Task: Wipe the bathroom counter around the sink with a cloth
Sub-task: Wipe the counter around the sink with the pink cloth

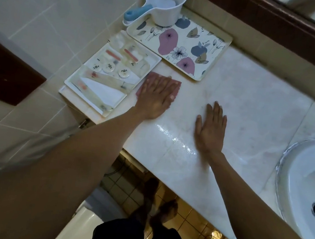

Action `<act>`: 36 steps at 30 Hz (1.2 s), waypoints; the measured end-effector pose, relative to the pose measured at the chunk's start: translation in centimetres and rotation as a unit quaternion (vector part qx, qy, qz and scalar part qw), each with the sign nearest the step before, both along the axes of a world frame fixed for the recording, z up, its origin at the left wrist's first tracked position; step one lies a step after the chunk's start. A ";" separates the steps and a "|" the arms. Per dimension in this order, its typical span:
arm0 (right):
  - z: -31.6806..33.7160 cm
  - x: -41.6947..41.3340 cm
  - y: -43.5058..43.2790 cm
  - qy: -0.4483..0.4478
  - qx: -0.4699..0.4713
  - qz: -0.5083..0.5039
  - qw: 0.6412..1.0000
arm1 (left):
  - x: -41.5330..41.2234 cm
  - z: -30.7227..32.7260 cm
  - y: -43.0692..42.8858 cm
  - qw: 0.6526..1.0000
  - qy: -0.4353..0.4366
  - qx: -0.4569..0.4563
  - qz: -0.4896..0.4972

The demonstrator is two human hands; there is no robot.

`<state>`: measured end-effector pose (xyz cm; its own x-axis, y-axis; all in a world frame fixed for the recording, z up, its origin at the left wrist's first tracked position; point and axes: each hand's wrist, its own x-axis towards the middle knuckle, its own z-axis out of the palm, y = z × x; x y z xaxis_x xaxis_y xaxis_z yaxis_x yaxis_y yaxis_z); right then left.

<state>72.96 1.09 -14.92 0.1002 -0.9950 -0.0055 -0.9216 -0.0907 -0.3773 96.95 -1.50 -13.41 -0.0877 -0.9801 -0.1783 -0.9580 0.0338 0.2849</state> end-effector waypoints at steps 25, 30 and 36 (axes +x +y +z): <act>3.3 -10.3 3.4 -0.022 0.101 0.017 0.994 | -11.5 0.4 8.7 0.998 -0.044 -0.046 0.018; 4.6 -18.5 7.0 0.021 0.043 -0.067 0.997 | -17.9 0.2 14.7 0.979 -0.024 -0.054 -0.196; 5.3 -25.4 12.1 -0.005 0.046 -0.128 0.991 | -13.8 0.2 12.9 0.913 -0.052 -0.048 -0.402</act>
<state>47.59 13.22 -9.58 -0.1547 -0.9832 -0.0969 -0.9061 0.1803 -0.3828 83.14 11.41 -13.22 -0.7725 -0.6187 -0.1434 -0.6349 0.7575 0.1521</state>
